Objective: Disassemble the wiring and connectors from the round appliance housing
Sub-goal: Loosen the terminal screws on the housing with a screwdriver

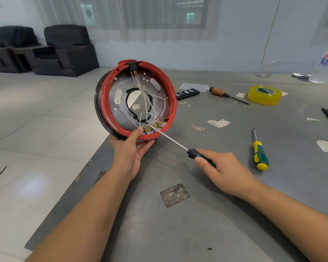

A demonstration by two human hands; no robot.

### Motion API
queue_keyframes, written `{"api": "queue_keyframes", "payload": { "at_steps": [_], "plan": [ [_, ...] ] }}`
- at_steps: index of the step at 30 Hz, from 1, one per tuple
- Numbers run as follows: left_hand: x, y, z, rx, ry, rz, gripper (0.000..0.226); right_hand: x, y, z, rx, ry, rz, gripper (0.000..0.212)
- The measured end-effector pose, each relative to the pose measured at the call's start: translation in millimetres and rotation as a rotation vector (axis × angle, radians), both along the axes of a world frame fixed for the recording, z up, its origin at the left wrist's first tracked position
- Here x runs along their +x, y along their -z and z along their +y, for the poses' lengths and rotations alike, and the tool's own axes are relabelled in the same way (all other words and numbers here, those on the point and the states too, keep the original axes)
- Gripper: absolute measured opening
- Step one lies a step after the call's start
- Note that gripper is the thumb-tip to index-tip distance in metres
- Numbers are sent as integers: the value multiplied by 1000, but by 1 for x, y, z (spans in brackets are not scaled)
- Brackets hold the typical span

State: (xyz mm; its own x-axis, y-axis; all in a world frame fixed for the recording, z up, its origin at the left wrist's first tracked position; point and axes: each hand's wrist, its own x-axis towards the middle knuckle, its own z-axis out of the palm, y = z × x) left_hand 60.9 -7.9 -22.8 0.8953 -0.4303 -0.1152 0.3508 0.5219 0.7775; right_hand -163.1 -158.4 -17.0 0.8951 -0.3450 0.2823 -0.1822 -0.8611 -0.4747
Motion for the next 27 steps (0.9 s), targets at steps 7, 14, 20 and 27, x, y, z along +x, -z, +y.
{"api": "queue_keyframes", "payload": {
  "at_steps": [7, 14, 20, 27],
  "plan": [
    [0, 1, 2, 1, 4, -2, 59, -1, -2, -6, 295, -20, -12, 20],
    [5, 5, 5, 2, 40, -17, 59, -13, -15, -20, 480, -32, 22, 16],
    [6, 6, 6, 4, 76, -73, 59, -16, -18, -29, 566, -27, 50, 18],
    [7, 6, 4, 29, 74, -73, 59, -14, -20, -31, 634, -37, 73, 18]
  ]
}}
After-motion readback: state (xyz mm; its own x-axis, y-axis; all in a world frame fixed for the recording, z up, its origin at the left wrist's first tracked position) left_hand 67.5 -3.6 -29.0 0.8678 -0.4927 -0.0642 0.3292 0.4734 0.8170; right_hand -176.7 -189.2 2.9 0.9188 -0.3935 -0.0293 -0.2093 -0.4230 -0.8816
